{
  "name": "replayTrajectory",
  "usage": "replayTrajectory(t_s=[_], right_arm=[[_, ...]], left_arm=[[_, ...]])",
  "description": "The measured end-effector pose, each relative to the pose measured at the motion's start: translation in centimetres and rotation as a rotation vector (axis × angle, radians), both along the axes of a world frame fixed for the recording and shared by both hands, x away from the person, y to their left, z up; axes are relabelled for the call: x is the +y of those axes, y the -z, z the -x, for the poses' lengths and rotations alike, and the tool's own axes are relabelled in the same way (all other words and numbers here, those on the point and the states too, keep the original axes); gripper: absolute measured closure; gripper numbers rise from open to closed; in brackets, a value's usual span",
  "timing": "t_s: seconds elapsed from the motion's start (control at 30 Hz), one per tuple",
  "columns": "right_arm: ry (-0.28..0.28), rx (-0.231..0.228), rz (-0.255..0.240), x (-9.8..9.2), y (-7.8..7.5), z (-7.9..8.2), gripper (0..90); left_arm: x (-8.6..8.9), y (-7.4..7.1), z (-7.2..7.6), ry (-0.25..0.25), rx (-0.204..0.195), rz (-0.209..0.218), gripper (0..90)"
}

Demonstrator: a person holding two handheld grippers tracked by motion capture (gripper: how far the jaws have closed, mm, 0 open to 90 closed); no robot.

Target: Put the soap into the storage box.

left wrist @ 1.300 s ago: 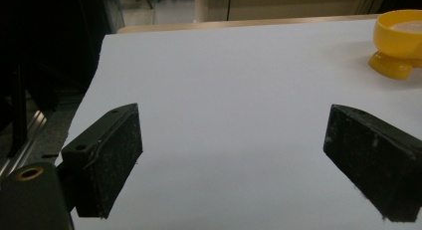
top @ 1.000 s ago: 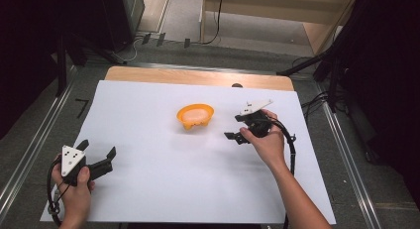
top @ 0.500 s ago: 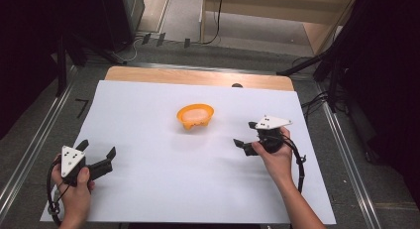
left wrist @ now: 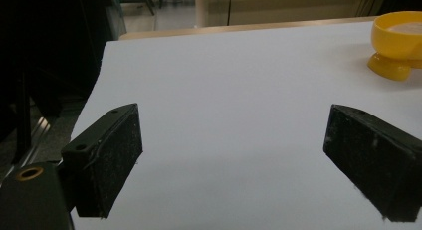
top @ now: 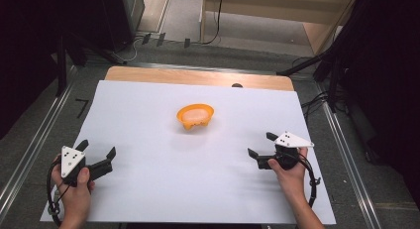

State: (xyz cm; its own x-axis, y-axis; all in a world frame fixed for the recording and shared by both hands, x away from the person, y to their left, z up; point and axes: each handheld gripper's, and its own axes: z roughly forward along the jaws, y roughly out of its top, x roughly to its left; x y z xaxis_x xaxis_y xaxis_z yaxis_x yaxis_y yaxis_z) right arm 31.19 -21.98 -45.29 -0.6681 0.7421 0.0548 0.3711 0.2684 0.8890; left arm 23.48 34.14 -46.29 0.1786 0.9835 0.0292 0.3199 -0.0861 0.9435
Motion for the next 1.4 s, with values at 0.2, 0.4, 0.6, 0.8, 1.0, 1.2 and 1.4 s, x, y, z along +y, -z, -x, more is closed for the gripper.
replayTrajectory(t_s=[0.2,0.4,0.6,0.8,1.0,1.2,1.4], right_arm=[[0.042,0.011,-0.034,-2.0,0.8,1.9,3.1],[0.099,0.022,-0.066,-4.1,1.5,3.4,2.9],[0.139,0.027,-0.071,-5.8,2.1,4.6,2.9],[0.179,0.017,-0.066,-7.1,2.7,6.6,2.9],[0.221,0.015,-0.092,-8.3,2.7,7.9,2.9],[0.295,0.000,-0.056,-9.9,2.8,9.1,1.5],[0.349,0.015,-0.068,-11.1,3.1,9.7,1.5]], left_arm=[[0.0,0.0,0.1,0.001,-0.007,0.001,8.9],[0.1,0.0,0.1,-0.003,-0.007,0.009,8.8],[0.1,0.0,0.1,-0.005,-0.009,0.012,8.8],[0.2,0.0,0.2,-0.008,-0.016,0.020,8.8],[0.3,0.0,0.3,-0.007,-0.022,0.028,8.8],[0.4,0.0,0.3,-0.008,-0.023,0.043,8.7],[0.5,0.0,0.4,-0.009,-0.022,0.052,8.7]])
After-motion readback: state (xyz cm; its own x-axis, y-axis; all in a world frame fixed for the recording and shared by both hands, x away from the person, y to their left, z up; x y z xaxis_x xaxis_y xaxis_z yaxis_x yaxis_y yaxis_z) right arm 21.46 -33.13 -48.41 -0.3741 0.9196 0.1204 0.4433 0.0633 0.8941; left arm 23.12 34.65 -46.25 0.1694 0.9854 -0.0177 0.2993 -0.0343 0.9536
